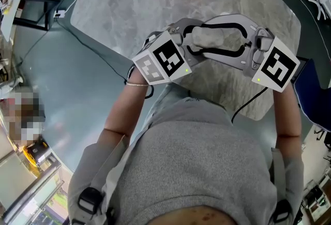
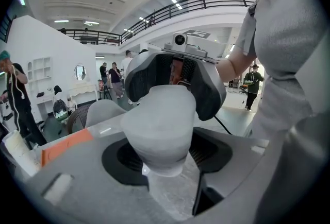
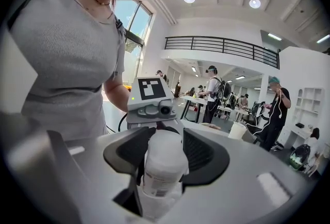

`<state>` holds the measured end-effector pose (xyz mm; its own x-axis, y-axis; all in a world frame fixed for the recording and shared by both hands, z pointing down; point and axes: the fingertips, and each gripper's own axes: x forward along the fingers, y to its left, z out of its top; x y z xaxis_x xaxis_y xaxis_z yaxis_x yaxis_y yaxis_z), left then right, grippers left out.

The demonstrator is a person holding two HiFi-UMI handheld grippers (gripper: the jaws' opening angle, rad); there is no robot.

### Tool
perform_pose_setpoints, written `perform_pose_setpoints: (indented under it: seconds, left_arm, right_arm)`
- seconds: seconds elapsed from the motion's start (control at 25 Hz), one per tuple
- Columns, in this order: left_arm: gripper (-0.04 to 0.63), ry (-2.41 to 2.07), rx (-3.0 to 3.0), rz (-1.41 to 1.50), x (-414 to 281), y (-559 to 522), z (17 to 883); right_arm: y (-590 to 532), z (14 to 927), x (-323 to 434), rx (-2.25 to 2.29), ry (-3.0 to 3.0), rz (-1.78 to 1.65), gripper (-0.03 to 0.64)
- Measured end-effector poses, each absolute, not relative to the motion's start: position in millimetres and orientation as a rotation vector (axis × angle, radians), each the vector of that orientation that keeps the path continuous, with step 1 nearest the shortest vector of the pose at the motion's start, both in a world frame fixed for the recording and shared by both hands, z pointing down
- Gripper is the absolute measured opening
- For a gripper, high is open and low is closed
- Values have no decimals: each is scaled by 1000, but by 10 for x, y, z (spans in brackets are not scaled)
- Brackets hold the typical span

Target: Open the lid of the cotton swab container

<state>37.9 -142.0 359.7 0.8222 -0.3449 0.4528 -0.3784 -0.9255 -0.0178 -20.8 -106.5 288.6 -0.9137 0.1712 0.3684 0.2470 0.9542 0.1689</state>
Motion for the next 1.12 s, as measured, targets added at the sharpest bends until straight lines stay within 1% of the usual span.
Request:
perform_pose_setpoints:
  seconds: [0.88,1.12]
  left_arm:
    - [233,-587,2936,686,381,-1409,3621]
    - [230,-604,2961,709,389,-1419,3642]
  right_arm:
    - [-1110,2880,-184,-342,-2759,-139,209]
    - [-1205,2791,-183,-366,-2874,75,204]
